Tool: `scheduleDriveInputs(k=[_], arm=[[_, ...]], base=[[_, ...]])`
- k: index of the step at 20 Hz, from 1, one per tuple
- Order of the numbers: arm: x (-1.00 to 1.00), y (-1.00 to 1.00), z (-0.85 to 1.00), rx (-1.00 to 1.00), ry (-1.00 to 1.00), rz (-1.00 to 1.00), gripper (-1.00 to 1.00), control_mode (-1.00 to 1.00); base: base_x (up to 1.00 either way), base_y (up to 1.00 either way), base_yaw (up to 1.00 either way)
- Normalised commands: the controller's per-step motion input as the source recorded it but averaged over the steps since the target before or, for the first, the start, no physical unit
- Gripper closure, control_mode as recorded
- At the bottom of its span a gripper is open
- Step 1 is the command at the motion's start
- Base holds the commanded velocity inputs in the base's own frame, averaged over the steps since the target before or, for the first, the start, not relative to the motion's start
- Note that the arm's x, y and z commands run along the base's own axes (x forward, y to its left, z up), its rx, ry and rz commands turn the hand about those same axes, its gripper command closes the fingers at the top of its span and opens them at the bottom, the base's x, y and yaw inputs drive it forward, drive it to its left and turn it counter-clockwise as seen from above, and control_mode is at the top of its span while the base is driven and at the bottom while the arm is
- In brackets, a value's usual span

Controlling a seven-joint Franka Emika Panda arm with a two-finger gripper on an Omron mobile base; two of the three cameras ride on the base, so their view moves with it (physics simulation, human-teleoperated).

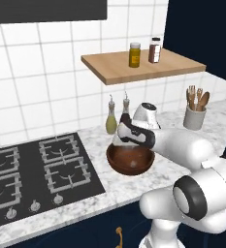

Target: Grab a lemon wedge from the fridge and one ice cube from the ice bowl, and put them in the glass of lemonade.

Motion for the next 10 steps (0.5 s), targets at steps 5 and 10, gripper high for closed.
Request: scheduleDriveInputs(k=[5,10], arm=[[-0.11,-0.46,0.64,-0.24,0.04,0.00,1.00,-1.00],[0.00,-0.63,0.50,-0.27,0.08,0.00,1.00,-1.00]], base=[[0.00,0.00,0.00],[0.00,0.00,0.00]])
